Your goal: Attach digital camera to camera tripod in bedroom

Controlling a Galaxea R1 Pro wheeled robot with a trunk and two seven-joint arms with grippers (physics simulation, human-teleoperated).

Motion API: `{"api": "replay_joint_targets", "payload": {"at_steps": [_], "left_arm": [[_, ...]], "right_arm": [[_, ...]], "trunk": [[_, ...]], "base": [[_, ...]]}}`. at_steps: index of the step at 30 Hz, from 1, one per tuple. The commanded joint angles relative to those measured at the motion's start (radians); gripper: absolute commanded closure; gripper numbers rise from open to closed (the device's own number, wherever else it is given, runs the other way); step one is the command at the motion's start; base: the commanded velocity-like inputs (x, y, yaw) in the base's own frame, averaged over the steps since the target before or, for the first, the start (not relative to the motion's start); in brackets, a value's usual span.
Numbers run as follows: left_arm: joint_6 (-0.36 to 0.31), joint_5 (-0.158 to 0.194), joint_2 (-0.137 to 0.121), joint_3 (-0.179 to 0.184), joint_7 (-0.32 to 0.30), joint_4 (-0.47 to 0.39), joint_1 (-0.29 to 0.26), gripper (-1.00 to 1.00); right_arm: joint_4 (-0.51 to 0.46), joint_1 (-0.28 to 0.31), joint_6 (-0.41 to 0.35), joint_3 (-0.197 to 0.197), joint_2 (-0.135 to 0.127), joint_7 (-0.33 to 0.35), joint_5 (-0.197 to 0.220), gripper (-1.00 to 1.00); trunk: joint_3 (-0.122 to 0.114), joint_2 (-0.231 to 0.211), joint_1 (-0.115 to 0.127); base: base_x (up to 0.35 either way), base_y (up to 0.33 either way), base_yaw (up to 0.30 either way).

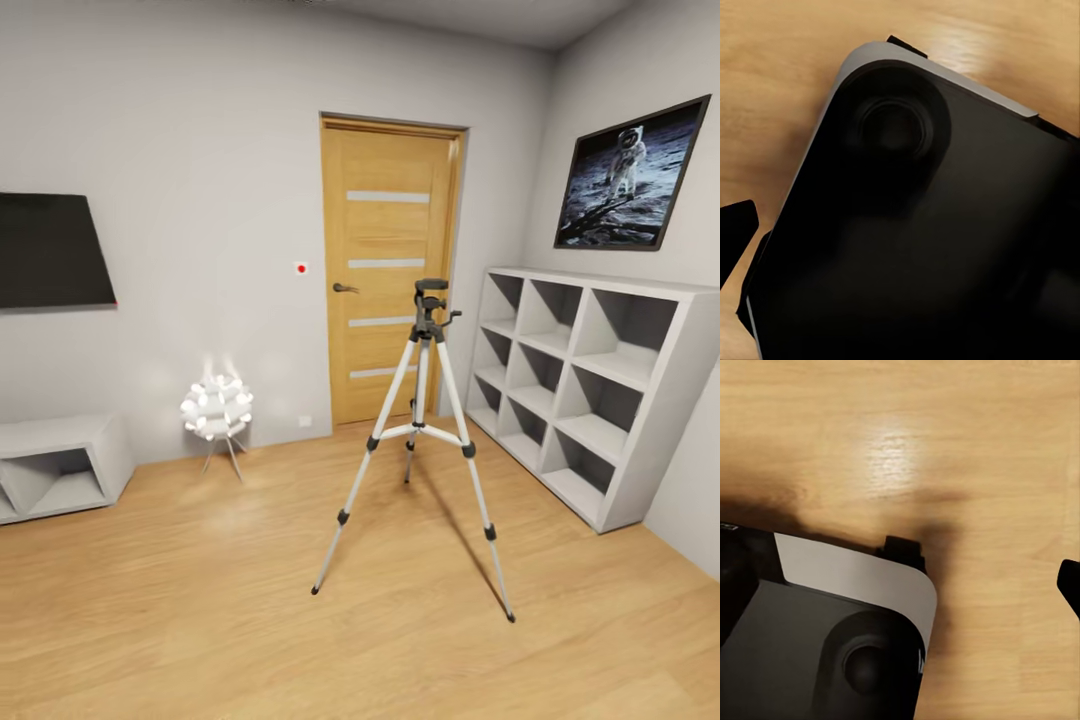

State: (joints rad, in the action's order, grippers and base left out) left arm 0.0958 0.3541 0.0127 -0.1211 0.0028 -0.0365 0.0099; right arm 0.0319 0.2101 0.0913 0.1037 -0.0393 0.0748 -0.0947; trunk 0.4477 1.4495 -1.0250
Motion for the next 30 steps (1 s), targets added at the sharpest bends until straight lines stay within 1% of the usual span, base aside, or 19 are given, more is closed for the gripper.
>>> {"api": "replay_joint_targets", "payload": {"at_steps": [1, 14, 17, 20, 21, 22, 23, 24, 25, 26, 29, 30], "left_arm": [[0.001, -0.001, 0.001, -0.008, 0.000, -0.002, 0.001, -1.00], [0.001, 0.000, 0.000, -0.008, 0.000, -0.002, 0.001, -1.00], [0.000, 0.000, 0.000, -0.008, 0.000, -0.002, 0.001, -1.00], [0.000, 0.001, 0.000, -0.008, 0.001, -0.002, 0.000, -1.00], [-0.001, 0.001, 0.000, -0.009, 0.001, -0.002, 0.000, -1.00], [-0.001, 0.001, 0.000, -0.009, 0.001, -0.002, 0.001, -1.00], [-0.001, 0.002, 0.000, -0.009, 0.002, -0.002, 0.001, -1.00], [-0.001, 0.002, 0.000, -0.009, 0.002, -0.002, 0.000, -1.00], [-0.001, 0.003, 0.002, -0.009, 0.002, -0.002, 0.001, -1.00], [0.000, 0.012, 0.008, -0.011, 0.002, -0.002, 0.001, -1.00], [0.000, 0.030, 0.009, -0.010, 0.002, -0.002, 0.000, -1.00], [0.001, 0.058, 0.009, -0.012, 0.002, -0.002, 0.000, -1.00]], "right_arm": [[0.003, 0.001, 0.006, 0.005, 0.000, 0.002, -0.006, -1.00], [0.003, 0.000, 0.005, 0.007, 0.000, -0.004, -0.008, -1.00], [0.003, 0.000, 0.005, 0.008, 0.000, -0.005, -0.014, -1.00], [0.002, 0.000, 0.006, 0.007, 0.000, -0.006, -0.056, -1.00], [0.001, 0.000, 0.006, 0.007, 0.000, -0.006, -0.080, -1.00], [0.001, 0.000, 0.007, 0.007, 0.000, -0.006, -0.093, -1.00], [0.001, 0.000, 0.007, 0.008, 0.000, -0.006, -0.117, -1.00], [0.001, 0.000, 0.007, 0.008, 0.000, -0.007, -0.127, -1.00], [0.001, 0.000, 0.006, 0.008, -0.001, -0.007, -0.145, -1.00], [0.000, 0.000, 0.008, 0.008, -0.006, -0.007, -0.169, -1.00], [0.000, 0.000, 0.008, 0.007, -0.009, -0.007, -0.171, -1.00], [0.001, 0.000, 0.008, 0.007, -0.010, -0.007, -0.172, -1.00]], "trunk": [[0.000, 0.000, 0.000], [-0.008, 0.000, 0.000], [-0.010, 0.000, 0.000], [-0.011, 0.000, 0.000], [-0.012, 0.000, 0.000], [-0.012, 0.000, 0.000], [-0.012, 0.000, 0.000], [-0.012, 0.000, 0.000], [-0.013, 0.000, 0.000], [-0.013, 0.000, 0.000], [-0.013, 0.000, 0.000], [-0.013, 0.000, 0.000]], "base": [[0.000, 0.000, 0.236], [0.000, 0.000, 0.281], [0.000, 0.000, 0.297], [0.000, 0.000, 0.299], [0.000, 0.000, 0.299], [0.000, 0.000, 0.299], [0.000, 0.000, 0.300], [0.000, 0.000, 0.300], [0.000, 0.000, 0.300], [0.000, 0.000, 0.300], [0.000, 0.000, 0.300], [0.000, 0.000, 0.300]]}}
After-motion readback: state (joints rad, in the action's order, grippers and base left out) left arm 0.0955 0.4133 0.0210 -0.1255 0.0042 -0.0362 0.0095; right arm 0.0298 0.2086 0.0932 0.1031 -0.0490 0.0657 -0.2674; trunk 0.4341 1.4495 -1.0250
